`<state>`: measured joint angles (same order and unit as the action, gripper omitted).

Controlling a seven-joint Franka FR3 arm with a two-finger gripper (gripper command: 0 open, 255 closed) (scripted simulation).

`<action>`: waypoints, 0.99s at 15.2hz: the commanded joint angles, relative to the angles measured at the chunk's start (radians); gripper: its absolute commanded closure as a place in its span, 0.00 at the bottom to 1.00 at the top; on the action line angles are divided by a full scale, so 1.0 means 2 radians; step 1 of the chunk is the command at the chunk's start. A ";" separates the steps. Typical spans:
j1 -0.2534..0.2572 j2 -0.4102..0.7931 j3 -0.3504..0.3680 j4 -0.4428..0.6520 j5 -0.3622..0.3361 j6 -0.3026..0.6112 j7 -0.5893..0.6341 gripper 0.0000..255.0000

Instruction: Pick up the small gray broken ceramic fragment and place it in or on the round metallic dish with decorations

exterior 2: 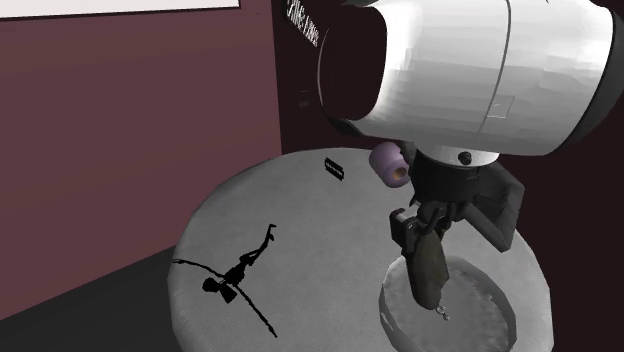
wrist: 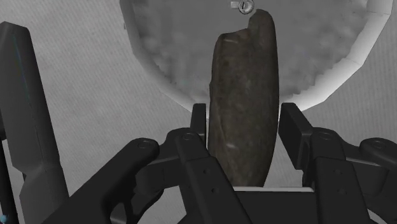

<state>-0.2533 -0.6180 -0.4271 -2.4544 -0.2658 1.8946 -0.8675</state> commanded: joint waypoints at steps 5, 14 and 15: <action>0.000 0.002 0.000 -0.003 0.000 -0.002 0.001 0.00; 0.003 -0.005 0.013 0.055 0.009 -0.067 -0.002 0.00; 0.003 -0.005 0.013 0.055 0.009 -0.067 -0.002 0.00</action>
<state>-0.2477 -0.6279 -0.4009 -2.3463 -0.2473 1.7628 -0.8708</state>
